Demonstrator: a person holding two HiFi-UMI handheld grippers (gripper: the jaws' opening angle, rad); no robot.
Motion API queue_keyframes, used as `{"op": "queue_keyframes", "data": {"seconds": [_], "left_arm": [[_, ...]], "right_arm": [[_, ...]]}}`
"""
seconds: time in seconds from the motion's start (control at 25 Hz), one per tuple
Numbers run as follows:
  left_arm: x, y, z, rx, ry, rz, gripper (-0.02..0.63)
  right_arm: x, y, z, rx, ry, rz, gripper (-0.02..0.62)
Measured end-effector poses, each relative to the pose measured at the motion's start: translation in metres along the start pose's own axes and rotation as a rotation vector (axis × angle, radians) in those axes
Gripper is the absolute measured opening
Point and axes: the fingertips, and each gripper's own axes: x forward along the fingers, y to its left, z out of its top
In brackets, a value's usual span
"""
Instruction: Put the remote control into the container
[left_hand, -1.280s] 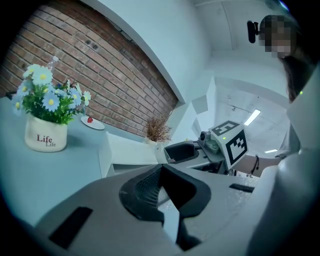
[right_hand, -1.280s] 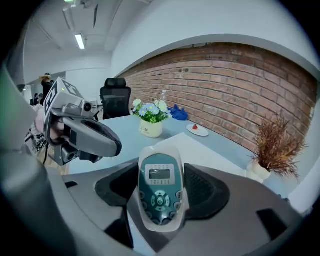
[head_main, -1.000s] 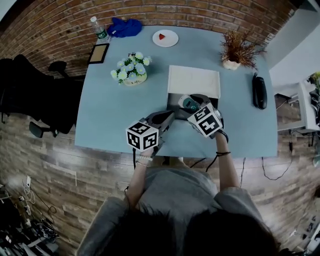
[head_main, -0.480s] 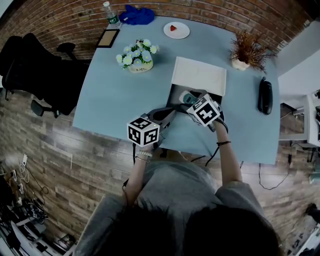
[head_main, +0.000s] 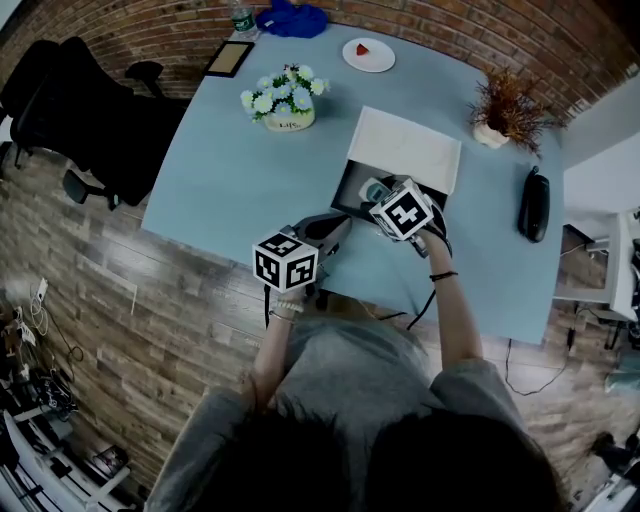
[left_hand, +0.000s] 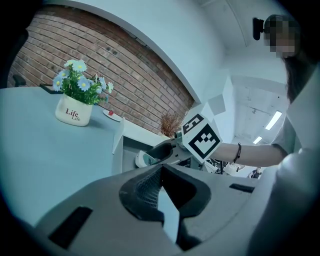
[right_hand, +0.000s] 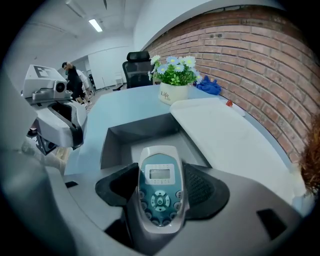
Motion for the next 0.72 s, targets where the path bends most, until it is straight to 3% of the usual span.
{"op": "queue_keyframes", "data": {"seconds": [0.32, 0.72], "left_arm": [[-0.007, 0.007, 0.001, -0.013, -0.020, 0.036, 0.003], [-0.005, 0.011, 0.003, -0.019, -0.024, 0.033, 0.003]], "right_arm": [[0.013, 0.004, -0.004, -0.031, 0.064, 0.010, 0.288], [0.014, 0.005, -0.004, -0.026, 0.073, 0.026, 0.288]]}}
